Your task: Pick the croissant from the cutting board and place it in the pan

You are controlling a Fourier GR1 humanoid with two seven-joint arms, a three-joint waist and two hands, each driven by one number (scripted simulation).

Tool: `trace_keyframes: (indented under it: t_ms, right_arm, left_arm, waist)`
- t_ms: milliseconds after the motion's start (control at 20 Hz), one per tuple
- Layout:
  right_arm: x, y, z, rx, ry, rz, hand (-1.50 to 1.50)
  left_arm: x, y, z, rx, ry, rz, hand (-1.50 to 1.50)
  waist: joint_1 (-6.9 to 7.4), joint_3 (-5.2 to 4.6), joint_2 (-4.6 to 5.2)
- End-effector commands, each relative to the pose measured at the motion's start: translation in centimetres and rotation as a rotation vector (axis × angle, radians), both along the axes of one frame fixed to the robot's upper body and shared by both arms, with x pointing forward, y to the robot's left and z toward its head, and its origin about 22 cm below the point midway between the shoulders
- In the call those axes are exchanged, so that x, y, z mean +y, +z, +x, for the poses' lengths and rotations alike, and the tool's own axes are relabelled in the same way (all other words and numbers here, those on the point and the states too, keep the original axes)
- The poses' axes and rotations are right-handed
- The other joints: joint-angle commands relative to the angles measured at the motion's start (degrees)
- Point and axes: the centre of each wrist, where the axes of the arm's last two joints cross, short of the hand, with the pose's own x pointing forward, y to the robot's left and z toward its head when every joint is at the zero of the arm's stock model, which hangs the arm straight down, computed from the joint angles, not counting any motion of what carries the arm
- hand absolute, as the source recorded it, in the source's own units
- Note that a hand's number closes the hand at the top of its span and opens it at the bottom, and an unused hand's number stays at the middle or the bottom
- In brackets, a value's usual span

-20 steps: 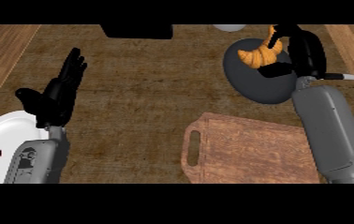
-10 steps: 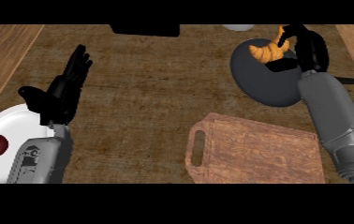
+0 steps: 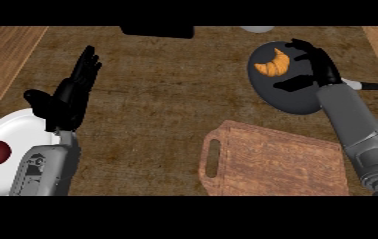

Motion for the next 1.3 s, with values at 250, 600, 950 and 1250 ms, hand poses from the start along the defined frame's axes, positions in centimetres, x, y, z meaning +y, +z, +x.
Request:
trace_keyframes:
  t_ms: [250,600,950,1250]
  right_arm:
    - [-2.4,0.4,-0.4,-0.215,-0.013,0.221,-1.5]
    - [-7.5,-1.5,-3.6,-0.243,0.045,0.507,-1.5]
    - [-13.2,-1.0,-7.2,-0.221,0.19,0.576,-1.5]
    - [-16.2,-3.1,-12.4,-0.247,0.212,0.587,-1.5]
  left_arm:
    - [1.3,-0.1,0.1,0.007,0.022,0.0,0.0]
    - [1.9,-1.5,-0.9,0.027,0.062,0.0,0.0]
    - [3.6,-1.6,-0.7,0.035,0.103,0.001,0.0]
    - [2.9,-0.3,-1.5,0.043,0.087,0.003,0.0]
  waist:
    - [-1.06,0.01,-0.29]
    - [-3.8,-0.18,-1.55]
    - [-5.88,-0.38,-2.44]
    - [-6.0,-0.4,-2.62]
